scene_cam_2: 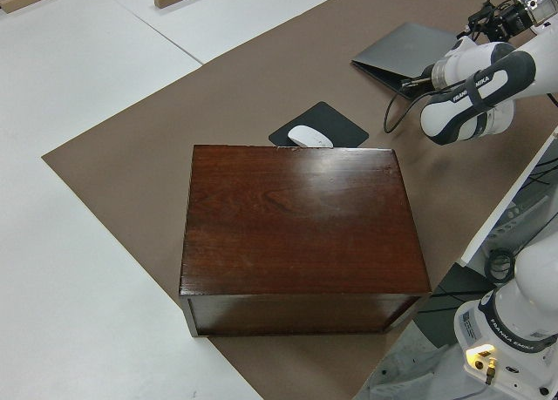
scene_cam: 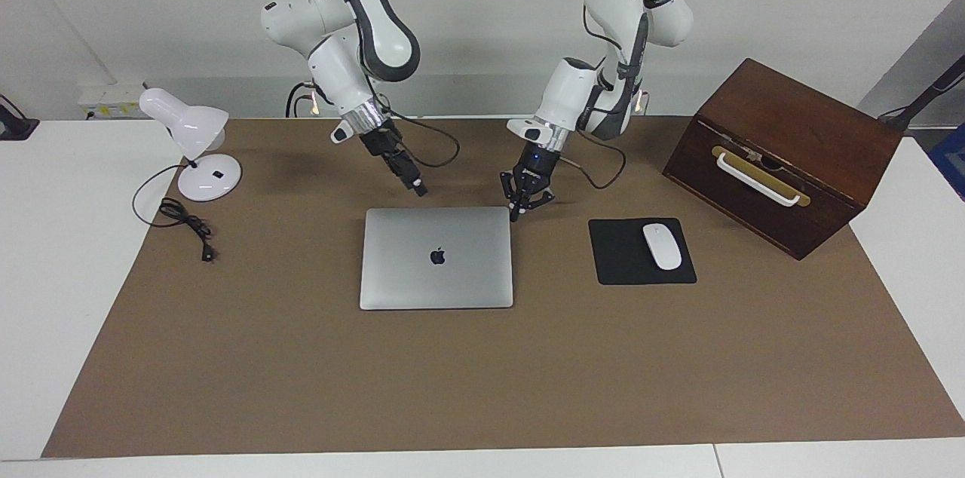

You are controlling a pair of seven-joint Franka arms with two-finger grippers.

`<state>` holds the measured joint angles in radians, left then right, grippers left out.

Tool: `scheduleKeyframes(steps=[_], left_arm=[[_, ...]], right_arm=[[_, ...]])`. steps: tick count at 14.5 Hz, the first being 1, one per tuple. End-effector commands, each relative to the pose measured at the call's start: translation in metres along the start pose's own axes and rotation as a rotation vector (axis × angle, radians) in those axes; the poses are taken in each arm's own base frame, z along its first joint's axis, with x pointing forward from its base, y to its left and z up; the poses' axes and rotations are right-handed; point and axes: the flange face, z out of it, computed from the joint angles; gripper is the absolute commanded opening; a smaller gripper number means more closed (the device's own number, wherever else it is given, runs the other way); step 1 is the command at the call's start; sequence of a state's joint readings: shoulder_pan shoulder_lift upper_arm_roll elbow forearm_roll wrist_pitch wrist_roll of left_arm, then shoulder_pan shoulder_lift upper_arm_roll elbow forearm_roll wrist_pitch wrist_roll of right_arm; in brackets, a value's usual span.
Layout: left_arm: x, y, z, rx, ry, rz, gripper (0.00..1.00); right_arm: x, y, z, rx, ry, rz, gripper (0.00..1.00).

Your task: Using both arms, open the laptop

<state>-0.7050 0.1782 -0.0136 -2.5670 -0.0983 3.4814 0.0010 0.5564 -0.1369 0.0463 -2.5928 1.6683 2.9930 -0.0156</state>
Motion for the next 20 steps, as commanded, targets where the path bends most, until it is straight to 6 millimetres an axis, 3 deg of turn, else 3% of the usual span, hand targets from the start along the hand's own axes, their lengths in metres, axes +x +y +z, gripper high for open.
scheduleKeyframes(steps=[1,12,20], left_arm=[[0.006,0.001,0.014,0.006,0.017,0.014,0.00],[0.002,0.001,0.035,0.007,-0.004,0.044,0.00],[0.001,0.001,0.036,0.007,-0.006,0.061,0.00]], right_arm=[[0.006,-0.004,0.006,0.009,0.017,-0.008,1.00],[0.017,-0.020,0.043,0.007,0.024,0.010,1.00],[0.022,-0.035,0.046,0.053,0.032,0.020,1.00]])
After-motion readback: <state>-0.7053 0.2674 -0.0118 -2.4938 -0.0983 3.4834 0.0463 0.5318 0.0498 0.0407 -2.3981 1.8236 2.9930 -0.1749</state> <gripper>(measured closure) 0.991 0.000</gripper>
